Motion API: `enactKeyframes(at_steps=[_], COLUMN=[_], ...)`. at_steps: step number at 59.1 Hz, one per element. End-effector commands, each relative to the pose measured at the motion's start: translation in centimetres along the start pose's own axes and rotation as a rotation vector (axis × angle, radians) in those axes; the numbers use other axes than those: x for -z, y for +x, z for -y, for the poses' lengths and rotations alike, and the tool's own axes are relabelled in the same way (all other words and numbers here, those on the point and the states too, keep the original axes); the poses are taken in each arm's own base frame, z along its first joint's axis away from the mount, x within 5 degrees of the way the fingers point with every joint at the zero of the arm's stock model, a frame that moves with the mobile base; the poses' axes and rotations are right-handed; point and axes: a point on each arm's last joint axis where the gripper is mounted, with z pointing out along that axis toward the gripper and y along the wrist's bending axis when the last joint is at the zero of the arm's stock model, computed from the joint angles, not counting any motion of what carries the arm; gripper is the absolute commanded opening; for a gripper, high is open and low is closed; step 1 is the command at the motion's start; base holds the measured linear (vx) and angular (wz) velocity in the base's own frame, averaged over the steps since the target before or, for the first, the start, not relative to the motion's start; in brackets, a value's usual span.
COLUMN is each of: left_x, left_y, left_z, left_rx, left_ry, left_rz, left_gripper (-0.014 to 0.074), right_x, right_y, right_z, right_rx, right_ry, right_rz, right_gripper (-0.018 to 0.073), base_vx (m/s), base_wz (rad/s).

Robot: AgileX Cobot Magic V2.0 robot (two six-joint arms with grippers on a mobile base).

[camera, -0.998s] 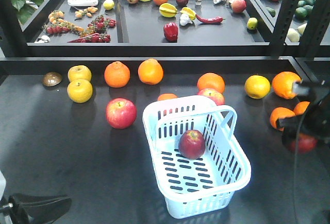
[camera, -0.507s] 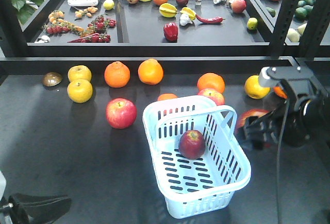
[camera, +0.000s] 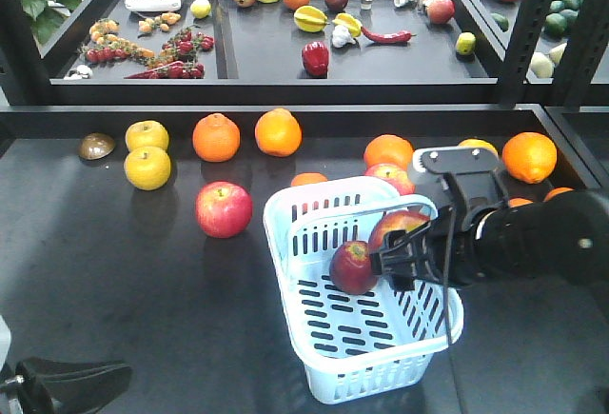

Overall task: Pick three apples into basket with both arms
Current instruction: 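Lower the second apple into the basket and release it, then move the open right gripper to the remaining red apple and grasp it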

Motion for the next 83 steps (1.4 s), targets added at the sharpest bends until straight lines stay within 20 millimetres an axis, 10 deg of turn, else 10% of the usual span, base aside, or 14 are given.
enactKeyframes(at_steps=[1, 6, 24, 47, 70, 83], left_x=[0.3, 0.3, 0.3, 0.3, 0.3, 0.3], left_y=[-1.2, -1.2, -1.2, -1.2, -1.3, -1.3], left_z=[-0.1, -0.1, -0.1, -0.1, 0.0, 0.1], left_rx=[0.025, 0.025, 0.025, 0.027, 0.051, 0.072], left_ry=[-0.017, -0.017, -0.017, -0.016, -0.007, 0.0], left_rz=[0.069, 0.069, 0.069, 0.069, 0.075, 0.081], left_gripper=[-0.0006, -0.0006, -0.0006, -0.0006, -0.0006, -0.0006], right_x=[0.2, -0.4, 0.6, 8.1, 12.2, 12.7], right_y=[-1.3, -1.0, -0.7, 1.4, 3.1, 5.0], right_z=[0.0, 0.0, 0.0, 1.3, 8.0, 13.4], right_rx=[0.005, 0.017, 0.034, 0.062, -0.194, -0.415], right_ry=[0.0, 0.005, 0.004, 0.202, 0.57, 0.577], right_rz=[0.085, 0.049, 0.022, -0.073, -0.042, -0.139], right_gripper=[0.0631, 0.073, 0.0642, -0.0019, 0.0033, 0.0336], base_vx=[0.0, 0.0, 0.0, 0.0, 0.0, 0.0], base_wz=[0.0, 0.0, 0.0, 0.0, 0.0, 0.0])
